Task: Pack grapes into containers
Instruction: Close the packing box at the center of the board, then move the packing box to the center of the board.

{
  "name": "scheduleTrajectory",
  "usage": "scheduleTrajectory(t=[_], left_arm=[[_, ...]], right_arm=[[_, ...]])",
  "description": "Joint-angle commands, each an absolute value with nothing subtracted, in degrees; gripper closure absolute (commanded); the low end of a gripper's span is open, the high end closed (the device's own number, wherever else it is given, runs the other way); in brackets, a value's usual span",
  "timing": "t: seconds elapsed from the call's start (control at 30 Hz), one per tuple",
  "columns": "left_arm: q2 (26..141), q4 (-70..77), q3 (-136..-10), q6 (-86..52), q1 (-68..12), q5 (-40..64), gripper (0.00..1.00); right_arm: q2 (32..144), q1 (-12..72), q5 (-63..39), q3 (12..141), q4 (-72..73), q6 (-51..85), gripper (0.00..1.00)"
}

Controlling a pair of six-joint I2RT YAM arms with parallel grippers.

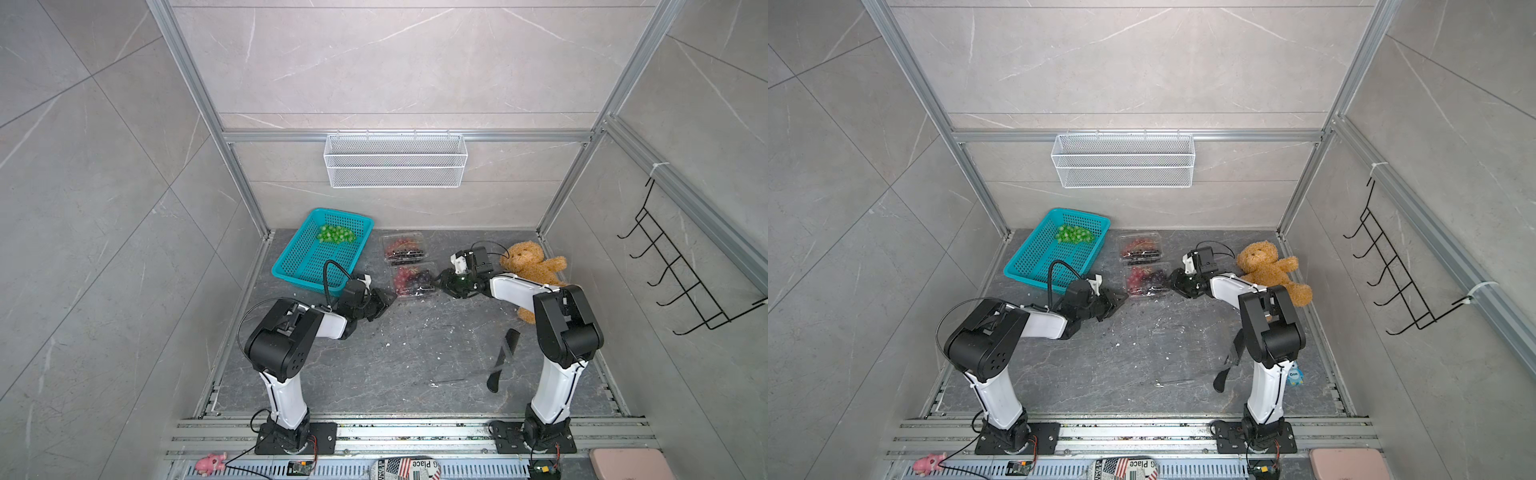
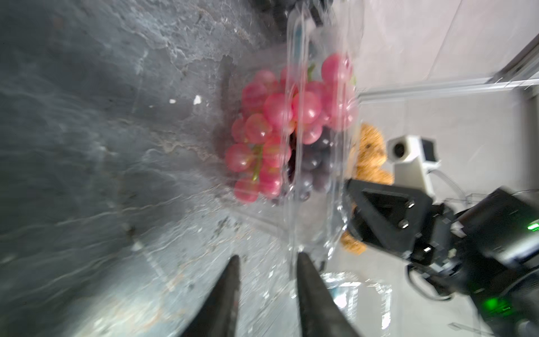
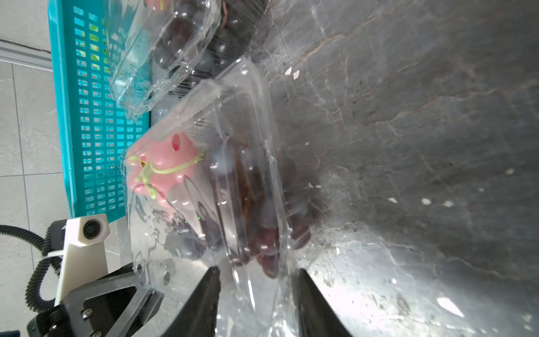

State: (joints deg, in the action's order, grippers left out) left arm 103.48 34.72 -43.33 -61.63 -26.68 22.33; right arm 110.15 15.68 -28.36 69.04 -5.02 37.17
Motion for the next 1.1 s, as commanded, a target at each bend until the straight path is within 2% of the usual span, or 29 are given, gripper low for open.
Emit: scheduleTrajectory(t=[0.0,0.17,0.47,0.5,0.53,0.57,1.07], left_arm=[[98.9,23.6,-46.3,-56.4,-26.2,19.7,0.54],[98.3,16.1,-51.0,-53.1,-25.4,19.8,0.48],[101.0,12.6,-56.2,-51.1,-22.9,21.7,0.40],[101.6,12.7,-56.8,-50.9,-22.7,22.2,0.29],[102.1,12.0,-57.6,-50.6,-22.6,22.3,0.12],[102.8,10.3,-58.9,-49.9,-22.5,22.3,0.01],[109.1,7.1,-69.0,-49.6,-22.4,24.2,0.01]], right_arm=[[109.9,16.0,-28.5,67.4,-6.3,38.7,0.57],[110.1,16.0,-28.9,67.4,-5.0,40.5,0.57],[110.7,17.0,-29.2,67.7,-2.7,43.8,0.58],[110.9,17.2,-29.2,68.0,-2.7,44.0,0.57],[111.0,17.3,-29.1,68.2,-2.7,44.1,0.57],[111.2,17.4,-28.9,68.5,-2.7,44.3,0.57],[115.5,18.1,-27.8,75.7,-5.8,43.6,0.57]])
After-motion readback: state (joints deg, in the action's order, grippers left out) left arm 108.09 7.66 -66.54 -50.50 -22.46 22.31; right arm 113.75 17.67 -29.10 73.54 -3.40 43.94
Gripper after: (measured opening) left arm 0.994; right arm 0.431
